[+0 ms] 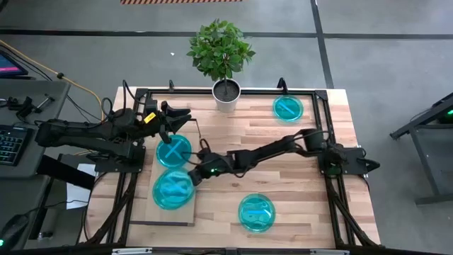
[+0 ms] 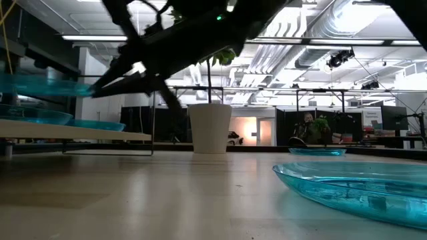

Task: Place and stack plates onto a shelf
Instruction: Stack the top left blue plate on the bottom blue plate on the shelf, then stack the top blue plate on the bottom blue plate on the shelf

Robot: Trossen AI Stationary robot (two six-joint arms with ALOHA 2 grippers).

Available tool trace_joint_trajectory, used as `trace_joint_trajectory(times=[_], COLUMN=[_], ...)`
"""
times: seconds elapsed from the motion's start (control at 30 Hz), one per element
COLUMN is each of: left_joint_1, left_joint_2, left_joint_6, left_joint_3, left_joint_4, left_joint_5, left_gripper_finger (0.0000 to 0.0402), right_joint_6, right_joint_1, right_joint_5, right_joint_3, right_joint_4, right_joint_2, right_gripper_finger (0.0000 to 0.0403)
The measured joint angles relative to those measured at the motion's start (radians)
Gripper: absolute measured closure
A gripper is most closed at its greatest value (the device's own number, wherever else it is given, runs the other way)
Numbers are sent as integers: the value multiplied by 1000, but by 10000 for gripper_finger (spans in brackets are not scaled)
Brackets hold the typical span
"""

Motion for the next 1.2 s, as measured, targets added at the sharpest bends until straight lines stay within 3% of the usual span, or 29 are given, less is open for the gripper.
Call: trace_joint_trajectory(times=[0.4,0.8,1.03,1.2], left_joint_1=[0,0,0,0], left_joint_2=[0,0,0,0], left_joint_6=[-25,-25,-25,-25], left_joint_3=[0,0,0,0], left_joint_4=[-1,-1,-6,-7], left_joint_5=[1,1,1,1], left_gripper_finger=[255,255,255,255], right_joint_6=[65,-45,-219,-391], right_joint_1=[4,-10,-46,-48], right_joint_5=[-11,-156,-171,-58], right_joint_3=[95,95,95,95], right_joint_4=[28,44,-256,-622], right_joint_2=[89,82,-22,-137], right_gripper_finger=[389,213,188,187])
